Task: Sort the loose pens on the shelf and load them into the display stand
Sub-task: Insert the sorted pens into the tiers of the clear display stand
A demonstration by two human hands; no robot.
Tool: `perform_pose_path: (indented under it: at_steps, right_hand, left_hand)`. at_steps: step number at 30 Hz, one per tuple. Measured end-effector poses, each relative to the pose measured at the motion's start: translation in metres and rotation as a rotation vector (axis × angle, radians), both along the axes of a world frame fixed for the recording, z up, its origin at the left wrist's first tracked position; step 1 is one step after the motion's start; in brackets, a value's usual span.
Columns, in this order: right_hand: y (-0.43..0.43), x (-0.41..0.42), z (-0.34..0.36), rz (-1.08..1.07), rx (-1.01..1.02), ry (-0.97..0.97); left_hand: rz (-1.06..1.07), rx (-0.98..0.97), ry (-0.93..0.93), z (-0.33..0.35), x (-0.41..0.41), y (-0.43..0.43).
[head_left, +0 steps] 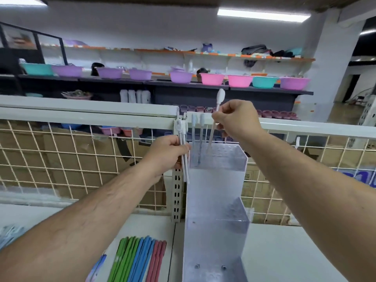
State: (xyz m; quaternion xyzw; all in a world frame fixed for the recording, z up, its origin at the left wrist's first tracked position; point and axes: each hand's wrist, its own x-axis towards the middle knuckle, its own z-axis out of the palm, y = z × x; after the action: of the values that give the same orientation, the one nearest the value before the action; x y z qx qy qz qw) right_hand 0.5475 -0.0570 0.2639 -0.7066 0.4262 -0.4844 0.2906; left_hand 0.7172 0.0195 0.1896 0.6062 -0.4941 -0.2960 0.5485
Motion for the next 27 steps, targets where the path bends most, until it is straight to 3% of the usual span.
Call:
perform_pose_path:
  at_steps: [7,17,27]
  right_hand:
    - [-0.022,0.004,-0.004,0.008,-0.026,0.049]
    - [-0.032,0.011,-0.009,0.001,-0.029,0.067]
    - [-0.029,0.016,-0.029,0.015,0.052,0.302]
  left_hand:
    - [0.087,-0.022,-0.023,0.004,-0.011,-0.003]
    - [0.046,0.012,0.07,0.004,-0.01,-0.006]
    - [0.015,0.021,0.031,0.006,-0.004,-0.007]
